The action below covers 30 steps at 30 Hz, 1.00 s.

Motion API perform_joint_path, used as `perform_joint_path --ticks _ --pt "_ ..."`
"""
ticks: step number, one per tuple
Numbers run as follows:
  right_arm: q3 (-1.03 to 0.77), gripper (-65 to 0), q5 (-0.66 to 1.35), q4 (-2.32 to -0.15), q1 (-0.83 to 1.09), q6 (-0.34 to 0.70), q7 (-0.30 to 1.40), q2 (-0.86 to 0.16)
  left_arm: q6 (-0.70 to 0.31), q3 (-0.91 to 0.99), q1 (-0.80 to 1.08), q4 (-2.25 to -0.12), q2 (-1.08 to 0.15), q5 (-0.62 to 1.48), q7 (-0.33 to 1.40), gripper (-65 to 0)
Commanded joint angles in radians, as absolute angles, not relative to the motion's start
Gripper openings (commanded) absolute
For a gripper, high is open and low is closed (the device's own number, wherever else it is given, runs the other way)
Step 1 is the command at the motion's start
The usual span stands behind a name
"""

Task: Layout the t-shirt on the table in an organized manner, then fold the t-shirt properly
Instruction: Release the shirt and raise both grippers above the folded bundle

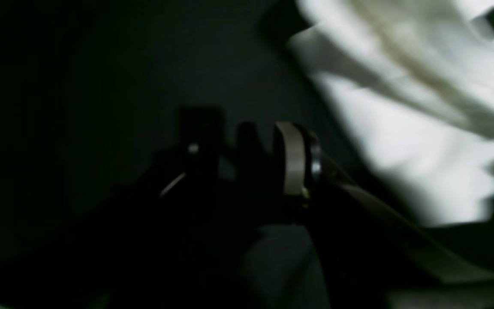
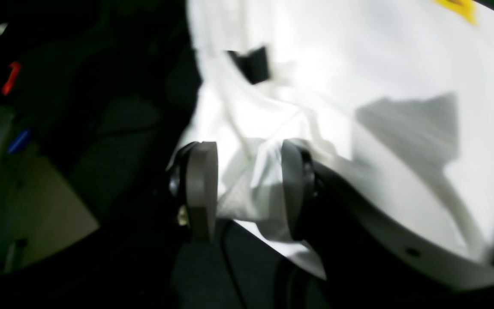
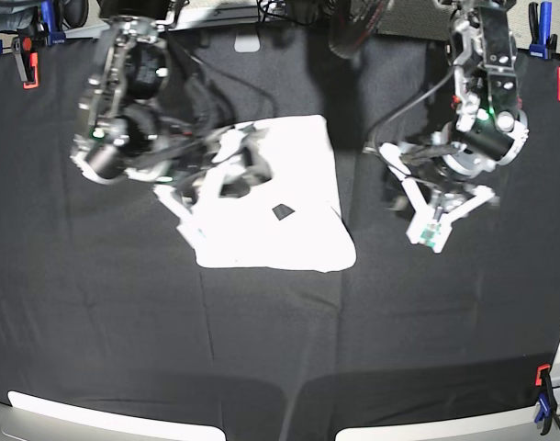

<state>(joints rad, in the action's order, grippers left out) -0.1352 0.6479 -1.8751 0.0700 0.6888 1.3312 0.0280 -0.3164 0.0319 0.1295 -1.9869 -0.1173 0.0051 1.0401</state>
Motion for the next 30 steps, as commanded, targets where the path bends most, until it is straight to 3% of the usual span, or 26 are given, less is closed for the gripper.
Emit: perform_joint_path --ticks 1,7,11,18,24,30 --pt "-0.103 -41.0 0.702 -1.891 0.059 0.693 1.308 0.043 -0.271 0.032 0.119 -2.005 -0.133 -0.007 1.023 -45.1" --pt "0.076 -41.0 0.785 -1.891 0.059 0.68 1.31 0.056 -0.164 0.032 0.119 -2.005 -0.194 -0.133 1.023 -45.1" --pt "0.084 -41.0 0.774 -1.897 0.047 0.681 1.309 0.055 -0.144 0.032 0.119 -2.005 -0.235 -0.131 1.024 -45.1" --pt "-0.093 -41.0 0.54 -1.998 -0.02 0.68 1.309 0.047 -0.142 0.032 0.118 -2.005 -0.239 -0.109 1.023 -45.1" --pt "-0.316 -41.0 0.57 -2.017 -0.013 0.676 1.309 -0.012 -0.143 0.032 0.116 -2.005 -0.239 0.094 1.004 -45.1" --pt "-0.362 -41.0 0.603 -1.919 0.081 0.698 1.275 -0.047 -0.145 0.032 0.116 -2.005 -0.239 0.163 0.966 -45.1"
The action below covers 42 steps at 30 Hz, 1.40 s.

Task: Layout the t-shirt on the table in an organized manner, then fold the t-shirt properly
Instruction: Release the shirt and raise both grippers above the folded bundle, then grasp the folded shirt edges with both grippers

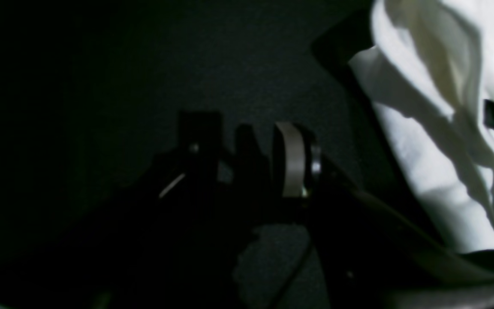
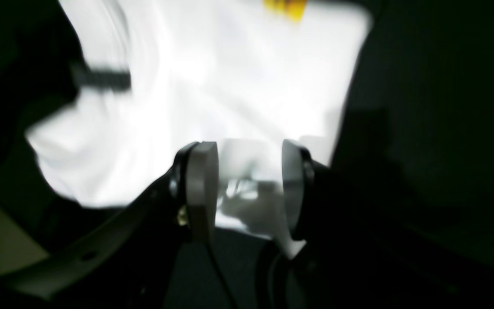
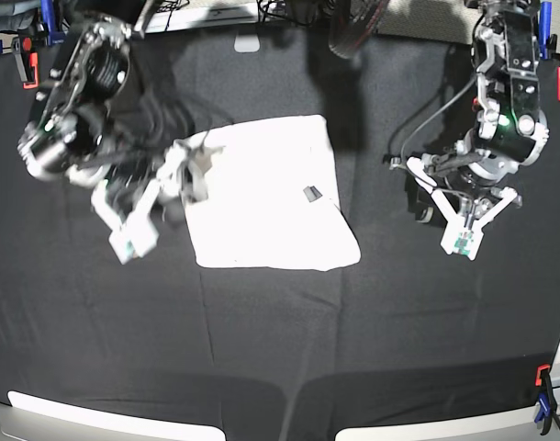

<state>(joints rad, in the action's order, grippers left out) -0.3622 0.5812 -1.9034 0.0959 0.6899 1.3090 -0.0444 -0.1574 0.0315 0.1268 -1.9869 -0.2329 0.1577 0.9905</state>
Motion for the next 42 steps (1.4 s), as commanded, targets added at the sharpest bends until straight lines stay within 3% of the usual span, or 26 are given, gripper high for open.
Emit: perform_joint_path --ticks 1,5,18,21,27,30,34,42 --pt "-0.361 -41.0 0.603 -1.887 0.09 0.698 1.255 -0.047 -0.145 0.032 0.116 -2.005 -0.239 0.162 0.967 -45.1" --pt "-0.341 -41.0 0.659 -1.818 0.127 0.698 1.255 -0.042 -0.145 0.032 0.116 -2.005 -0.239 0.162 0.968 -45.1" --pt "-0.327 -41.0 0.743 -1.875 0.272 0.698 1.254 -0.043 -0.146 0.032 0.116 -2.005 -0.239 0.159 0.966 -45.1" --pt "-0.327 -41.0 0.839 -1.898 0.269 0.698 1.258 -0.047 -0.147 0.032 0.115 -2.005 -0.239 0.158 0.932 -45.1" --pt "-0.328 -41.0 1.003 -2.062 0.256 0.698 1.261 -0.047 -0.236 0.032 0.058 -2.005 -0.239 0.115 0.816 -45.1" --pt "-0.337 -41.0 0.972 -2.135 0.212 0.698 1.26 -0.047 -0.251 0.03 0.02 -2.006 -0.239 0.206 0.851 -45.2" --pt "-0.371 -41.0 0.815 -2.142 0.099 0.698 1.234 -0.047 -0.503 0.02 0.017 -2.006 -0.239 0.422 0.867 -45.2" --pt "-0.425 -41.0 0.495 -2.038 -0.12 0.686 0.992 -0.047 -0.517 -0.12 0.017 -2.005 -0.212 0.448 0.858 -45.2"
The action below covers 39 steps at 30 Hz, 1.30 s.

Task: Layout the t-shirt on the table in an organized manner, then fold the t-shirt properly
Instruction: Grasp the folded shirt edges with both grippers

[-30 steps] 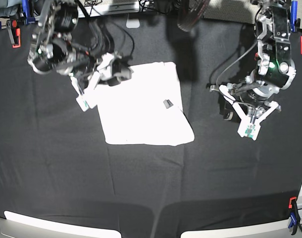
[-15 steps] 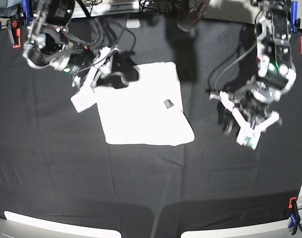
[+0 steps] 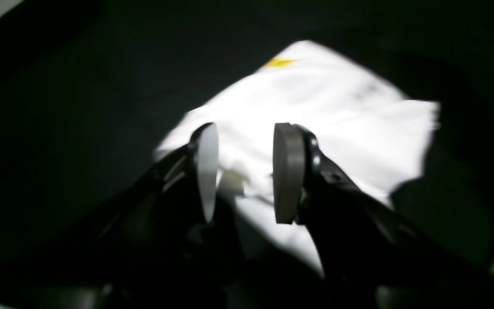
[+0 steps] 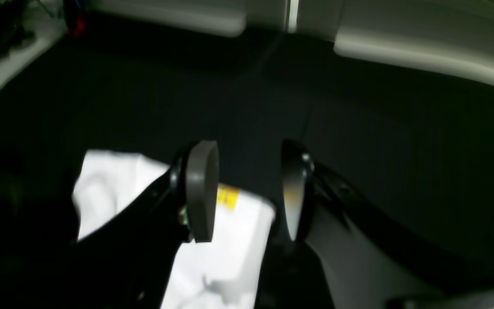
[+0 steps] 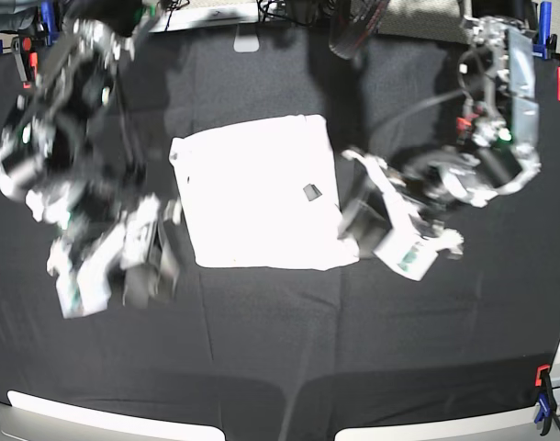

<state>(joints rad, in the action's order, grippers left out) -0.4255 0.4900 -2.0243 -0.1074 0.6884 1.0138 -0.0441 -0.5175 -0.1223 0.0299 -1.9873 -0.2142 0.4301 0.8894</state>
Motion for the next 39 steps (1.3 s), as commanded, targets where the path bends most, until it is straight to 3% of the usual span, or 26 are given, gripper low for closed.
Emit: perform_joint_path --ticks 1,7,14,21,28,32,39 --pt "-0.425 -41.0 0.493 -2.004 -0.146 0.682 0.992 -0.047 -0.517 -0.149 0.017 -2.004 -0.202 0.446 0.858 -45.2" --pt "-0.425 -41.0 0.488 -1.685 -0.305 0.68 0.992 -0.05 -0.517 -0.29 0.022 -1.938 -0.118 0.446 0.837 -45.2" --pt "-0.418 -41.0 0.448 -1.309 -0.464 0.683 0.987 -0.05 -0.475 -0.322 0.011 -1.648 -0.068 0.331 0.768 -45.2" --pt "-0.389 -41.0 0.415 -1.03 -0.481 0.698 0.987 -0.05 -0.482 -0.321 0.032 -1.541 -0.067 0.368 0.907 -45.2" --pt "-0.374 -41.0 0.425 -1.008 -0.477 0.698 1.047 -0.073 -0.502 -0.321 0.031 -1.599 -0.067 0.394 0.981 -45.2" --pt "-0.357 -41.0 0.431 -1.029 -0.475 0.698 1.135 -0.134 -0.502 -0.321 0.03 -1.606 -0.07 0.34 0.98 -45.2" --pt "-0.315 -41.0 0.555 -1.046 -0.442 0.698 1.135 -0.242 -0.501 -0.321 0.0 -1.606 -0.132 0.243 0.941 -45.2"
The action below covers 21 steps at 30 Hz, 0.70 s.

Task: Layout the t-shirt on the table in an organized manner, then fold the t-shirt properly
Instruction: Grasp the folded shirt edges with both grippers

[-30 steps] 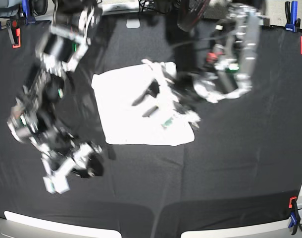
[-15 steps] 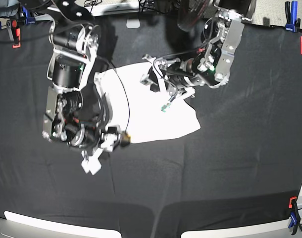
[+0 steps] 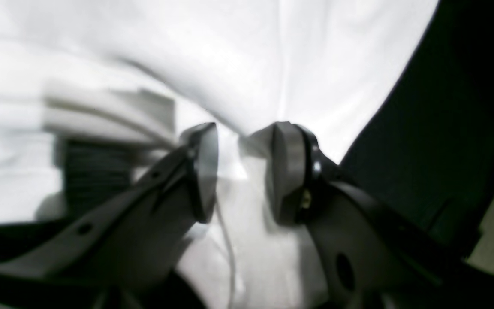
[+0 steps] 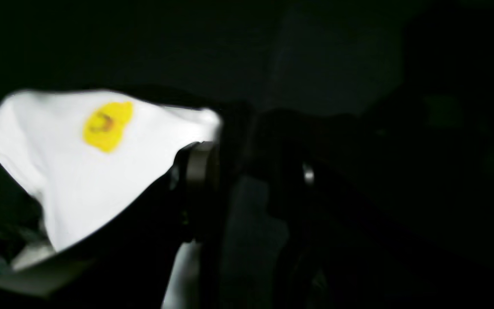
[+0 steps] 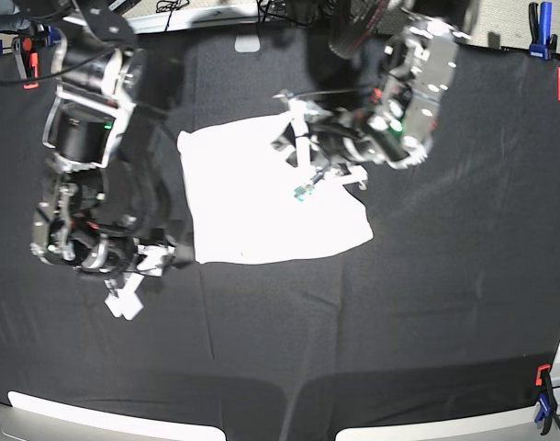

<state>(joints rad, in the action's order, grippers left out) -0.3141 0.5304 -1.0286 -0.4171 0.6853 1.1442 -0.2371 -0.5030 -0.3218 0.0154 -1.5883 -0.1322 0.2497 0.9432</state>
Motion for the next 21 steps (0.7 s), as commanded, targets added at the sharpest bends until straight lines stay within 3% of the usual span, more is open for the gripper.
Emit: perform_joint_path --ticks 1,10,16,21 --pt "-0.294 -41.0 0.565 -1.046 -0.435 0.698 1.135 -0.251 -0.501 -0.321 -0.009 -1.606 -0.142 0.243 0.941 -45.2" --pt "-0.196 -41.0 0.676 -1.056 -0.478 0.698 1.063 -0.249 -0.444 -0.321 -0.121 -1.606 -0.178 0.276 0.939 -45.2" --pt "-0.196 -41.0 0.543 -1.056 -0.546 0.698 0.968 -0.224 -0.449 -0.323 -0.133 -1.606 -0.178 0.607 1.013 -45.2" --pt "-0.196 -41.0 0.41 -1.055 -0.559 0.698 0.877 -0.179 -0.467 -0.323 -0.133 -1.606 -0.178 0.723 1.076 -45.2"
